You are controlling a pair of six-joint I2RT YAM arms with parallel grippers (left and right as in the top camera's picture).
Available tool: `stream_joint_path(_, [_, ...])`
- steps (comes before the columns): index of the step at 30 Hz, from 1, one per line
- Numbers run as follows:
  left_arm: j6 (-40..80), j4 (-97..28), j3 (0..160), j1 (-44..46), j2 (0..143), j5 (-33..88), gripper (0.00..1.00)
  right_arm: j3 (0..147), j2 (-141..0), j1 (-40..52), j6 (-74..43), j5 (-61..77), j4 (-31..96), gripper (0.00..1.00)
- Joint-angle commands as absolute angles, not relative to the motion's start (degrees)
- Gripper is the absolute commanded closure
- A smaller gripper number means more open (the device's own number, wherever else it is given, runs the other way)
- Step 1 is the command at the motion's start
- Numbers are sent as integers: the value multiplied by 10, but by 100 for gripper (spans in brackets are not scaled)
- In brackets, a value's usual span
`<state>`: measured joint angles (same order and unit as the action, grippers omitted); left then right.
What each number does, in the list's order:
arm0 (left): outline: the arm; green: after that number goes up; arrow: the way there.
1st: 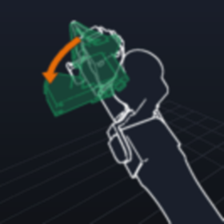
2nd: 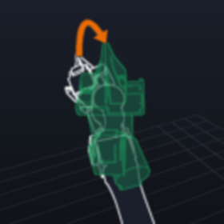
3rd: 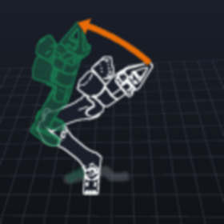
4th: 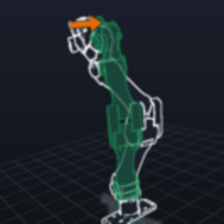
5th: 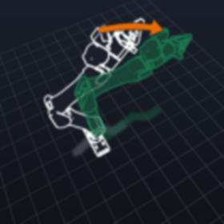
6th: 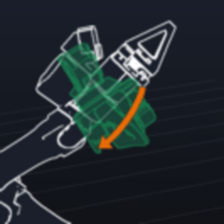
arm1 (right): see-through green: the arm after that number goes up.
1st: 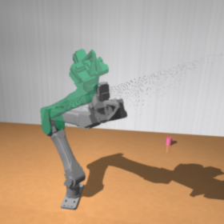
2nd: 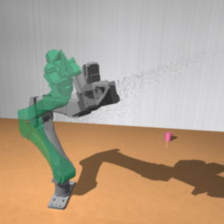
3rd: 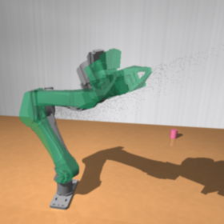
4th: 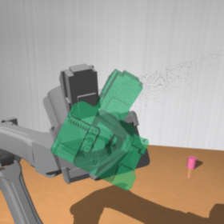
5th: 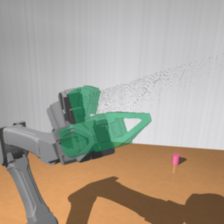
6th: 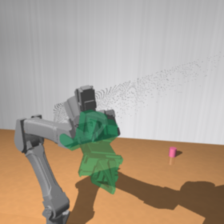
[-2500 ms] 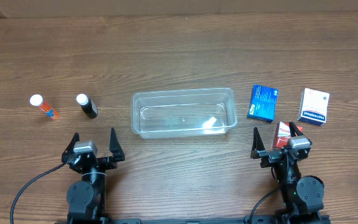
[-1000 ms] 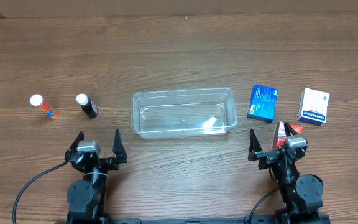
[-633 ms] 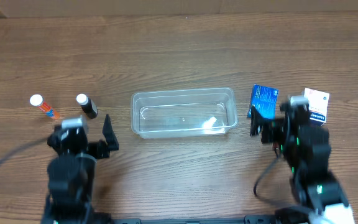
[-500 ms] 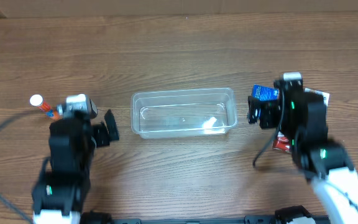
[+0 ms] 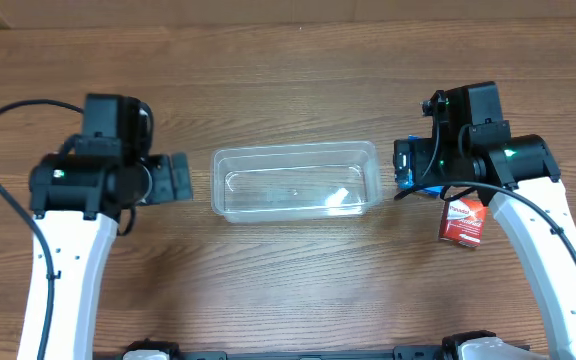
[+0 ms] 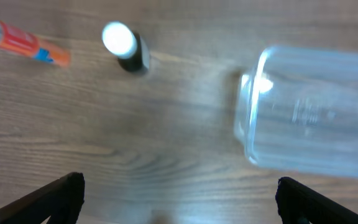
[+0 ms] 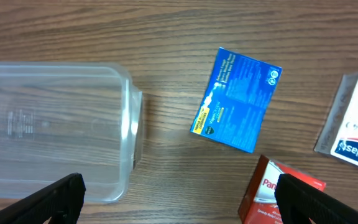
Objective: Pack container
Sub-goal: 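Reach left gripper to the dark bottle, right gripper to the blue box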
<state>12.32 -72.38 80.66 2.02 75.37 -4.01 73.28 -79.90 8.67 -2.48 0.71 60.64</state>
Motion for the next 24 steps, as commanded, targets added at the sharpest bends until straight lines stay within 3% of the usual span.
stream_joint_path(1, [130, -722, 883, -50, 789, -18, 0, 751, -793, 56, -37, 26, 606, 0])
stream_joint_path(6, [131, -705, 912, -111, 894, -1, 0, 751, -793, 47, -37, 40, 602, 0])
stream_joint_path(17, [131, -634, 912, -112, 1090, -4, 0, 750, -793, 47, -37, 40, 598, 0])
stream_joint_path(24, [131, -615, 912, -112, 1115, -4, 39, 750, -807, 47, -37, 40, 597, 0])
